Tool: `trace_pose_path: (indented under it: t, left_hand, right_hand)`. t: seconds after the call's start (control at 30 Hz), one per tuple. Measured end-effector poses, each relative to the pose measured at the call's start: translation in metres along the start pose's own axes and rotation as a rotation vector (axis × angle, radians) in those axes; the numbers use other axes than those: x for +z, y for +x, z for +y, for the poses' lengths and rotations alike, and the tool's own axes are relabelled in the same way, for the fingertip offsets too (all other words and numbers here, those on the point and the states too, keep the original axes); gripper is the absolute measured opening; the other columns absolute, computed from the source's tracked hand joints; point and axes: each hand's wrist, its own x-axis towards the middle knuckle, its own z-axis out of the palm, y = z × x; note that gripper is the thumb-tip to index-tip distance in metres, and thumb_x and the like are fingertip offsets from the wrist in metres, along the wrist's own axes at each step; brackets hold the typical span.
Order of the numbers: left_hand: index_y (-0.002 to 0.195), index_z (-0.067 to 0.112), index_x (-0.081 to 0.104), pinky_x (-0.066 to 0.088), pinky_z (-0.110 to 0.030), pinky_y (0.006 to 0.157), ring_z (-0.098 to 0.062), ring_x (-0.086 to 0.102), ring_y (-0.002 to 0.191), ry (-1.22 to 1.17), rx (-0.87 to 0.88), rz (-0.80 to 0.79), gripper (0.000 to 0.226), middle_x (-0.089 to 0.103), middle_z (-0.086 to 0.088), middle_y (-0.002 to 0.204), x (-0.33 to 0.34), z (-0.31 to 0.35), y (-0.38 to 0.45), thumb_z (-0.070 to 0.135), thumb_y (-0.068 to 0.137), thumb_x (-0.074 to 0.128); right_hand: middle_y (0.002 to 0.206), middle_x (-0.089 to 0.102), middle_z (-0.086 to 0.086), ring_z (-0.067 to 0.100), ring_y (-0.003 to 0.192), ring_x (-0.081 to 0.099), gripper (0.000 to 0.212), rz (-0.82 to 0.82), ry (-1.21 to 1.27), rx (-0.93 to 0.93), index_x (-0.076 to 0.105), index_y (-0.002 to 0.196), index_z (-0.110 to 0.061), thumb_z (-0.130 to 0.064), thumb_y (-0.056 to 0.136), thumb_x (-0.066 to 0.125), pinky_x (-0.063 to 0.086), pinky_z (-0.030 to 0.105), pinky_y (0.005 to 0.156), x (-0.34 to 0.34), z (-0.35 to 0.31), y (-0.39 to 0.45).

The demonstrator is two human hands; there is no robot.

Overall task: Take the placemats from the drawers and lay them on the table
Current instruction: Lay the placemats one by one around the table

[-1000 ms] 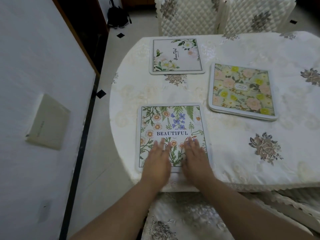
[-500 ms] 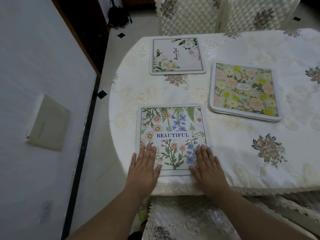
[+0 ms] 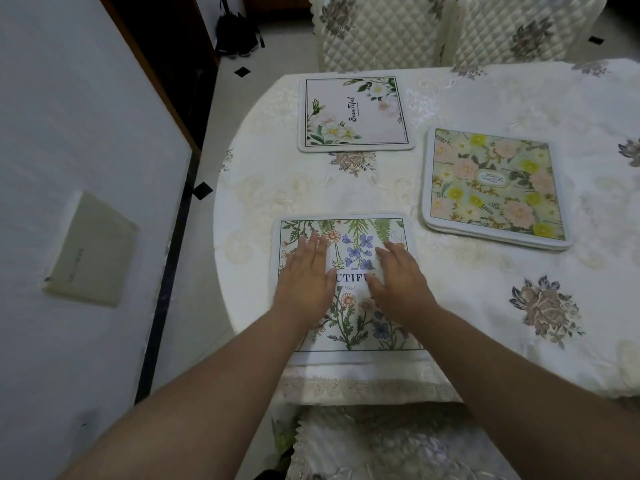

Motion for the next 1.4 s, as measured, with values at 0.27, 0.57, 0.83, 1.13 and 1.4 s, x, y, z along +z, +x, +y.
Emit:
trace_pose_path:
  t: [0.27,0.57,0.83,1.13,1.4]
  left_hand:
    - [0.163,0.029,-0.008,-0.004,-0.049,0.126,-0.025,-0.017,0.156,0.111,-0.034,-0.179,0.069,-0.016,-0.002,0.170,0.002,-0.013,0.077,0.053,0.106,0.022]
    - [0.161,0.022,-0.016,-0.008,-0.046,0.126,-0.016,-0.025,0.153,0.133,-0.127,0.034,0.091,-0.024,-0.001,0.168,0.015,-0.058,0.058,0.079,0.095,0.011]
    - [0.162,0.012,-0.008,-0.005,-0.042,0.127,-0.021,-0.015,0.156,0.140,-0.162,0.066,0.102,-0.014,-0.009,0.170,0.016,-0.058,0.055,0.083,0.091,0.009]
    - [0.163,0.012,-0.004,0.005,-0.044,0.128,-0.027,-0.009,0.157,0.109,-0.236,-0.136,0.102,-0.010,-0.012,0.170,-0.009,-0.050,0.072,0.075,0.093,0.036]
    - [0.154,0.016,0.036,0.039,-0.041,0.114,-0.031,0.045,0.137,-0.191,-0.310,-0.176,0.073,0.043,-0.013,0.155,-0.003,0.058,0.090,0.038,0.089,0.061]
  right_hand:
    - [0.168,-0.007,0.003,0.020,0.153,-0.008,0.071,-0.253,-0.067,0.029,0.004,0.160,-0.015,-0.044,0.104,0.035,-0.001,0.039,0.122,0.009,-0.012,0.078]
    - [0.163,-0.021,-0.012,0.009,0.150,-0.020,0.107,-0.119,-0.145,0.133,-0.013,0.158,-0.030,-0.094,0.078,0.019,-0.003,0.039,0.124,0.015,0.033,0.069]
    - [0.166,-0.017,-0.008,0.010,0.151,-0.018,0.117,-0.091,-0.090,0.231,-0.010,0.159,-0.024,-0.096,0.074,0.026,-0.003,0.036,0.124,0.017,0.023,0.064]
    - [0.168,0.006,-0.002,0.018,0.152,0.017,0.092,-0.325,0.052,0.175,0.019,0.159,-0.016,-0.060,0.089,0.059,0.019,0.037,0.122,-0.037,0.033,0.080]
    - [0.143,0.047,0.001,0.016,0.135,0.042,0.034,0.085,0.294,0.209,0.066,0.125,-0.022,-0.033,0.092,0.066,0.029,0.022,0.105,-0.111,0.136,0.055]
